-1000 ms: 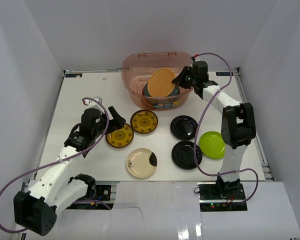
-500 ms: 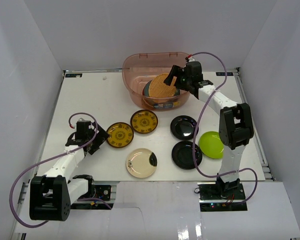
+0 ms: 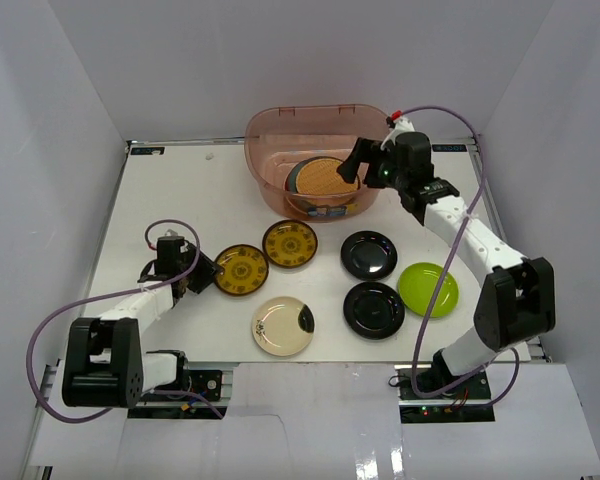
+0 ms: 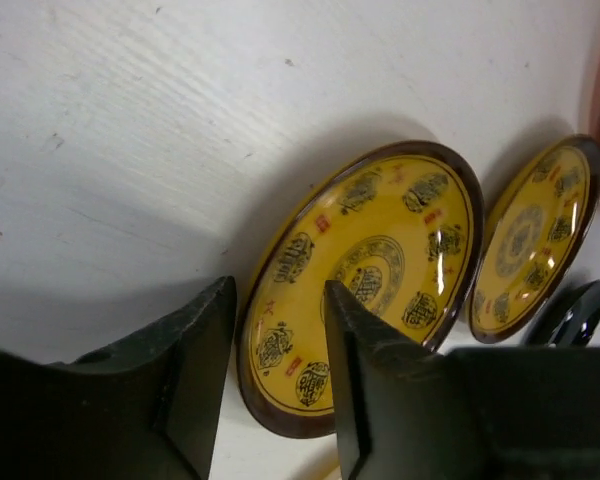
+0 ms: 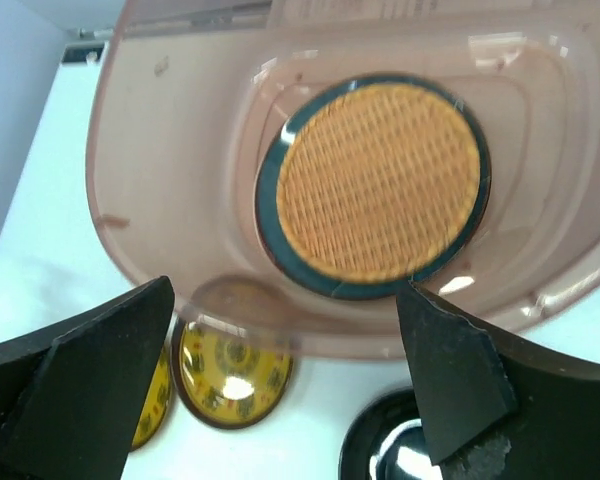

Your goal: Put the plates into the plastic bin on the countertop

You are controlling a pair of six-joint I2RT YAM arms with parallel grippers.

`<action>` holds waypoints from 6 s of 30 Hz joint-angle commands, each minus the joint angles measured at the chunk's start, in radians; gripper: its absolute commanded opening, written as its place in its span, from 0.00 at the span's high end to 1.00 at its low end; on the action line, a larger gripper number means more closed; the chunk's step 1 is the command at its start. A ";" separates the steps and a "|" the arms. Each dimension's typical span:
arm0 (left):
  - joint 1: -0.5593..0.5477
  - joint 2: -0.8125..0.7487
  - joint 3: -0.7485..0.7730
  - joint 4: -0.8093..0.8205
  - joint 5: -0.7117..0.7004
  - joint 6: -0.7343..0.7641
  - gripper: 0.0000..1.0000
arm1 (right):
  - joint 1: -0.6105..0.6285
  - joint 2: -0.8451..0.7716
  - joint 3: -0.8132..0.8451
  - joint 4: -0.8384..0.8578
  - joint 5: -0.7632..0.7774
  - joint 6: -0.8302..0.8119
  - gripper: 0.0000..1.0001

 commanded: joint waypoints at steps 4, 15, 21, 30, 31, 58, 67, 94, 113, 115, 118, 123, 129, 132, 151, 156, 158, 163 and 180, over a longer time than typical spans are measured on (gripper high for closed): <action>0.002 -0.006 -0.035 -0.004 -0.010 0.017 0.87 | 0.132 -0.260 -0.345 0.068 -0.012 -0.057 0.12; 0.002 -0.312 0.044 -0.167 0.008 0.061 1.00 | -0.062 -0.422 -0.680 0.074 0.018 -0.082 0.51; 0.002 -0.460 0.203 -0.218 0.118 0.060 1.00 | -0.187 -0.295 -0.651 0.059 0.011 -0.105 0.35; -0.154 -0.160 0.637 -0.139 0.122 0.053 1.00 | -0.219 -0.112 -0.674 0.175 -0.046 -0.046 0.46; -0.184 -0.062 0.738 -0.139 0.102 0.081 1.00 | -0.219 -0.097 -0.678 0.187 -0.051 -0.037 0.48; -0.359 1.137 1.867 -0.474 0.085 0.268 0.94 | -0.225 -0.586 -0.404 -0.018 0.005 -0.005 0.92; -0.362 1.053 1.859 -0.472 0.034 0.294 0.10 | -0.204 -0.208 -0.064 0.033 -0.002 0.018 0.92; -0.357 0.032 0.379 -0.152 -0.018 0.192 0.15 | 0.009 0.321 0.435 -0.150 0.173 -0.092 0.35; -0.359 0.454 0.353 0.241 0.054 0.061 0.44 | -0.405 -1.045 -0.879 -0.392 0.241 0.112 0.31; -0.359 0.472 0.360 0.261 0.055 0.052 0.48 | -0.451 -1.086 -0.895 -0.453 0.245 0.135 0.22; -0.360 0.514 0.366 0.276 0.066 0.046 0.48 | -0.468 -1.089 -0.910 -0.481 0.270 0.197 0.21; -0.362 0.540 0.373 0.279 0.039 0.051 0.65 | -0.529 -0.997 -0.919 -0.495 0.365 0.230 0.22; -0.362 0.493 0.324 0.273 -0.009 0.047 1.00 | -0.618 -0.911 -0.968 -0.428 0.376 0.271 0.27; -0.362 0.367 0.258 0.258 -0.018 0.046 1.00 | -0.624 -0.890 -1.028 -0.358 0.296 0.282 0.28; -0.433 0.079 0.782 -0.113 0.065 0.167 1.00 | -0.627 -0.887 -0.858 -0.204 0.184 0.400 0.92; -0.431 0.452 1.210 -0.225 0.013 0.222 1.00 | -0.626 -0.865 -0.673 -0.149 0.106 0.397 0.92; -0.428 0.630 1.337 -0.309 -0.023 0.238 1.00 | -0.621 -0.847 -0.613 -0.112 0.000 0.380 0.92; -0.403 0.870 1.627 -0.405 -0.069 0.261 1.00 | -0.496 -0.692 -0.472 -0.043 -0.075 0.297 0.92; -0.336 0.883 1.812 -0.471 0.079 0.322 0.09 | -0.089 0.029 0.117 -0.029 0.080 0.092 0.92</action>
